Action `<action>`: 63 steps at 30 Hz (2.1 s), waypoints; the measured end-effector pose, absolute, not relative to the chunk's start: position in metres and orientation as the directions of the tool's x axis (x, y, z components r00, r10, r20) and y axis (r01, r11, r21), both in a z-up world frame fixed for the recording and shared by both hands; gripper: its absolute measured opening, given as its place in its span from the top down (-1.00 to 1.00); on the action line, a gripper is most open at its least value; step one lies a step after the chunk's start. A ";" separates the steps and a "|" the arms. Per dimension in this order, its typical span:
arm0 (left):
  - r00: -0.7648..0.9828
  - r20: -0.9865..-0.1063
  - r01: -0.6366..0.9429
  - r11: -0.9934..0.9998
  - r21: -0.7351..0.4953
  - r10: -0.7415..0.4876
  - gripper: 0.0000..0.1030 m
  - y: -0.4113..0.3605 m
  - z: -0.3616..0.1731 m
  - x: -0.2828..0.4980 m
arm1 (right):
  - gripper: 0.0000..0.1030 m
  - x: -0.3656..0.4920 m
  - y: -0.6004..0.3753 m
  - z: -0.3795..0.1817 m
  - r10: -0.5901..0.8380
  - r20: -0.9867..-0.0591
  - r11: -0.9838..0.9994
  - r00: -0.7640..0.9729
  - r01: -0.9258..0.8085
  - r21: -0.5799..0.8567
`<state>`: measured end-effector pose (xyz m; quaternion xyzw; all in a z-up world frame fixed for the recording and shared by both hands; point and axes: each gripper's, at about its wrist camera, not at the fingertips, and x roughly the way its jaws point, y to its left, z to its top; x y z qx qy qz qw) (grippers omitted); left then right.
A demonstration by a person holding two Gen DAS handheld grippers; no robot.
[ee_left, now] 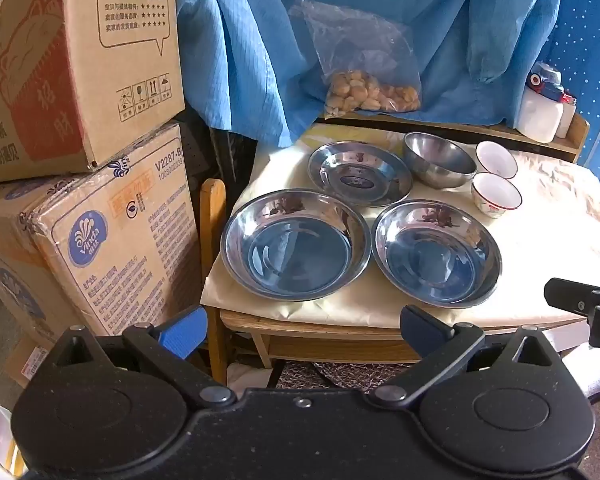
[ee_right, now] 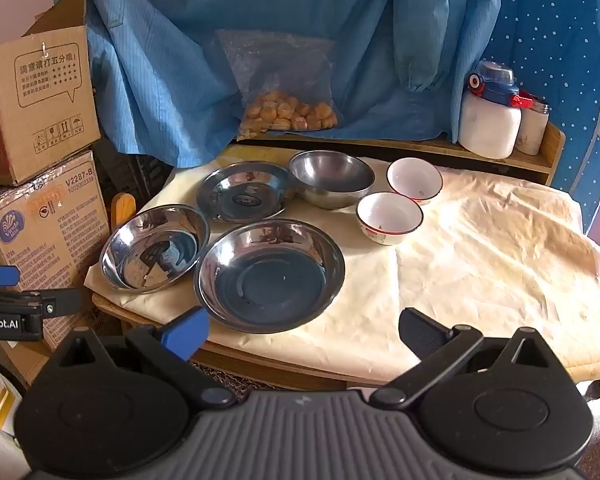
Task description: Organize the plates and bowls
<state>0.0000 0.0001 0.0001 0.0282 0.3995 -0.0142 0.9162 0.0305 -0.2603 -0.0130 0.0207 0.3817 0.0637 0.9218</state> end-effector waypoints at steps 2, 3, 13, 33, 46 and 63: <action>0.680 -0.733 0.048 0.998 0.045 0.001 -0.98 0.000 0.000 0.000 | -0.99 0.031 -0.260 -0.013 0.134 -0.701 0.991 0.701 -0.102 0.087; 0.681 -0.732 0.048 0.998 0.047 0.002 -0.98 0.000 0.000 0.000 | -0.99 0.031 -0.260 -0.013 0.134 -0.701 0.991 0.701 -0.102 0.087; 0.682 -0.731 0.047 0.998 0.046 0.001 -0.98 0.000 0.000 0.000 | -0.99 0.031 -0.259 -0.013 0.133 -0.700 0.991 0.702 -0.102 0.086; 0.683 -0.730 0.047 0.998 0.043 0.000 -0.98 0.001 0.000 0.000 | -0.99 0.029 -0.259 -0.013 0.132 -0.699 0.991 0.703 -0.102 0.085; 0.680 -0.733 0.045 0.998 0.041 0.000 -0.98 0.007 -0.002 -0.001 | -0.99 0.030 -0.261 -0.014 0.132 -0.699 0.991 0.703 -0.102 0.085; 0.679 -0.734 0.045 0.998 0.041 0.000 -0.98 0.006 -0.001 0.002 | -0.99 0.029 -0.261 -0.014 0.132 -0.700 0.991 0.702 -0.101 0.086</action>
